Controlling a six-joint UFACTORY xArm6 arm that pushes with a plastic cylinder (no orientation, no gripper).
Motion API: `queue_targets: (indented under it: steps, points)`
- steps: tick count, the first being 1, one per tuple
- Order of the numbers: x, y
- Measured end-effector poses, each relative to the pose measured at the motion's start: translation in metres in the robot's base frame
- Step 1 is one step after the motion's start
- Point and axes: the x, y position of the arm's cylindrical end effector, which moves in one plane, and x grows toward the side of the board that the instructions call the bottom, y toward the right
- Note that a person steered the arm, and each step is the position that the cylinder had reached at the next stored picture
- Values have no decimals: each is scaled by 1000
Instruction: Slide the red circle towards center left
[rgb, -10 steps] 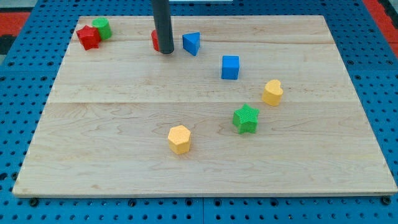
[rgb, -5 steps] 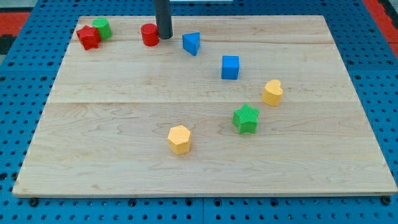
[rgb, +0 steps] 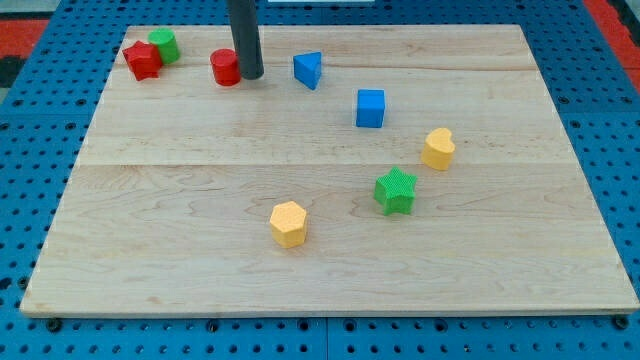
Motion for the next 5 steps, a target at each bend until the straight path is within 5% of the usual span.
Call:
queue_targets:
  steps: [1,3,5]
  points:
    - [-20,-10]
    - [56,-52]
    - [20,-81]
